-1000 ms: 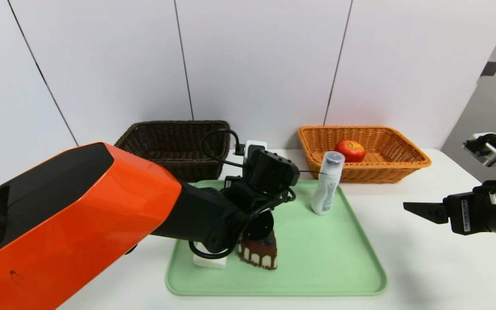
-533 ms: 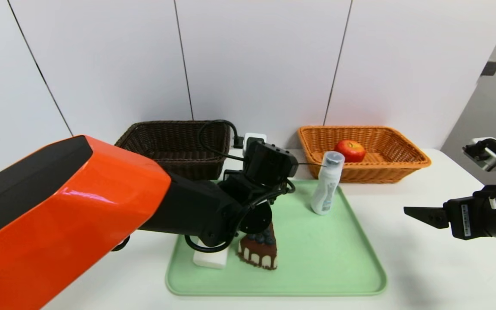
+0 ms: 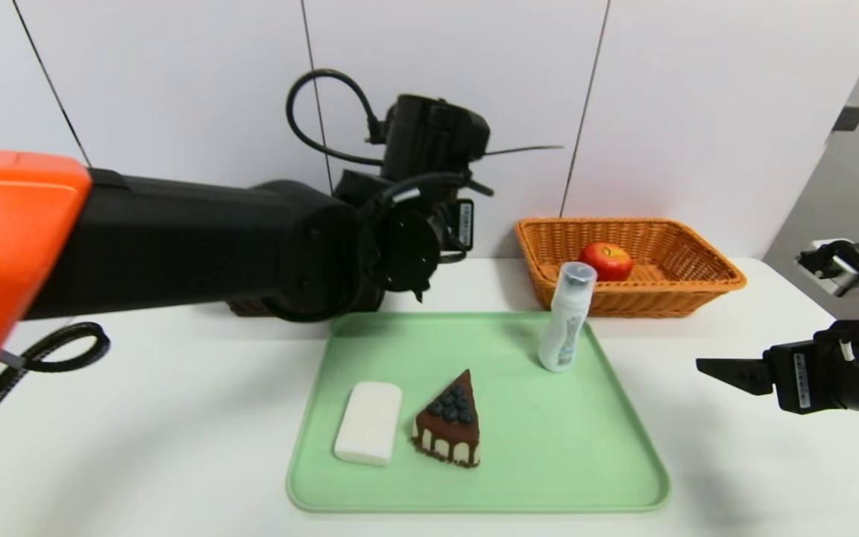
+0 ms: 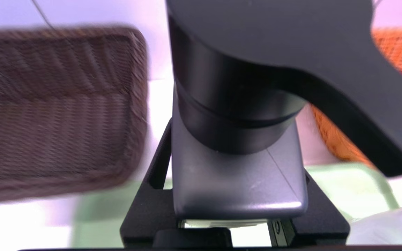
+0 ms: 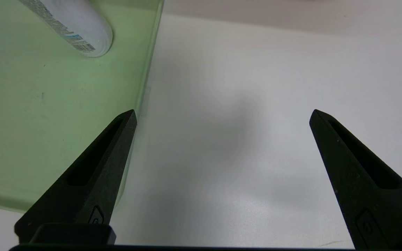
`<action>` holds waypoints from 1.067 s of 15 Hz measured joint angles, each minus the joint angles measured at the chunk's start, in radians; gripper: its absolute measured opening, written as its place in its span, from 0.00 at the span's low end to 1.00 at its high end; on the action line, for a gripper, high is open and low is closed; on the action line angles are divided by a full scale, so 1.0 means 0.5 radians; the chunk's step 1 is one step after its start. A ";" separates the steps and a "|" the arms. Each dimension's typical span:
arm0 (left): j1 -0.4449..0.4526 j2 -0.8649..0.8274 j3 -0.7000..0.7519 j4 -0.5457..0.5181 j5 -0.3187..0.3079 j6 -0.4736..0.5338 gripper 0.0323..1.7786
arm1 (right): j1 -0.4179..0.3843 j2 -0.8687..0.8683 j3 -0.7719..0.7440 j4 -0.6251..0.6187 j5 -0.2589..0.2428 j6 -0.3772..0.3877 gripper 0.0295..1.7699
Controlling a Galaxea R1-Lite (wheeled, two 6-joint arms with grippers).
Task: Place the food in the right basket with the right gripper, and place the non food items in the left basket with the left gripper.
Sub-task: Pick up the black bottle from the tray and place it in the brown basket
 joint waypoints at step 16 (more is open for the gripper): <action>1.244 0.026 0.147 0.085 -0.822 -0.001 0.33 | -0.031 0.108 -0.129 0.003 -0.007 0.000 0.97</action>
